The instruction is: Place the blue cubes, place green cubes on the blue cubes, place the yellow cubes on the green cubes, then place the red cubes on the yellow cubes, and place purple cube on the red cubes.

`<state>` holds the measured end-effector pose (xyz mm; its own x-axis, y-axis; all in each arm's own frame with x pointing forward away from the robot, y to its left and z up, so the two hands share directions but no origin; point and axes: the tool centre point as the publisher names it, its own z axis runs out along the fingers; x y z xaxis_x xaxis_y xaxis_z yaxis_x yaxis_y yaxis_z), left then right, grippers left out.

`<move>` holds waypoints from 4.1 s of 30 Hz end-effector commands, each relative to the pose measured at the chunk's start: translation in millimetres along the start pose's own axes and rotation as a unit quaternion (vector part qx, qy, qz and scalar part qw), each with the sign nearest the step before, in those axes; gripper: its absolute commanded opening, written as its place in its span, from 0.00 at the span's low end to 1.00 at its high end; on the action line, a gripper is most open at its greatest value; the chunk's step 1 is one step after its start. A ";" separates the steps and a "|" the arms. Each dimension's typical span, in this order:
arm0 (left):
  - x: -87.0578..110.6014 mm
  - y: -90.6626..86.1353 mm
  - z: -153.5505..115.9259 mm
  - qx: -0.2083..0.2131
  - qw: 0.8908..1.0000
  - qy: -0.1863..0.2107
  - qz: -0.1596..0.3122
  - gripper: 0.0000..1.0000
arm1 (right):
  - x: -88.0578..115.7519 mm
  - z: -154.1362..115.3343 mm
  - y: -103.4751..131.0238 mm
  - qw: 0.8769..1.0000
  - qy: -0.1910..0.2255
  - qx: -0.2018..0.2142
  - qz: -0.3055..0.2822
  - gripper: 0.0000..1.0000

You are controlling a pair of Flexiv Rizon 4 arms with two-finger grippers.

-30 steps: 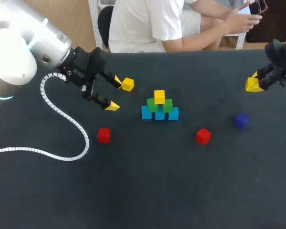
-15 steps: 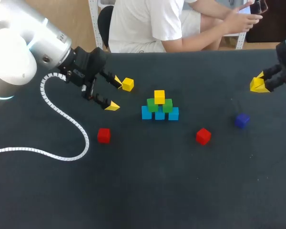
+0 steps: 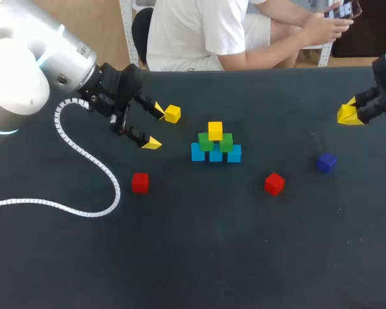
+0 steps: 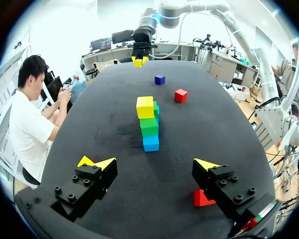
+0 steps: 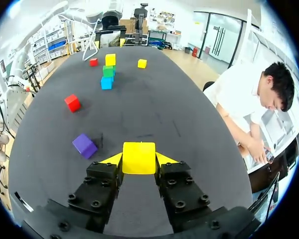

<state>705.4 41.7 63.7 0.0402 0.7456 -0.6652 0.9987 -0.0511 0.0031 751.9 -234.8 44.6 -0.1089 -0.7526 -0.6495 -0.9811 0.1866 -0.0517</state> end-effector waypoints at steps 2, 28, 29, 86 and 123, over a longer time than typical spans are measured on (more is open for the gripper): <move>0.0 1.3 0.0 0.002 1.000 0.001 0.000 1.00 | 0.1 -0.2 0.4 1.000 -0.001 0.000 0.000 0.00; 0.0 1.3 0.0 0.002 1.000 0.001 0.000 1.00 | -63.2 -2.3 31.2 0.997 0.074 -0.015 -0.031 0.00; 0.0 1.3 0.0 0.002 1.000 0.001 0.000 1.00 | -65.0 -1.3 33.9 0.996 0.075 -0.016 -0.033 0.00; 0.0 1.3 0.0 0.002 1.000 0.001 0.000 1.00 | -131.8 36.4 92.1 0.989 0.075 -0.077 -0.106 0.00; 0.0 1.3 0.0 0.002 1.000 0.001 0.000 1.00 | -174.6 77.0 137.9 0.985 0.061 -0.118 -0.106 0.00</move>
<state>705.4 41.8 63.7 0.0403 0.7456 -0.6652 0.9987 -0.0512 0.0031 646.3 -31.8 95.4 0.0997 -0.8307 -0.5478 -0.9920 -0.1256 0.0099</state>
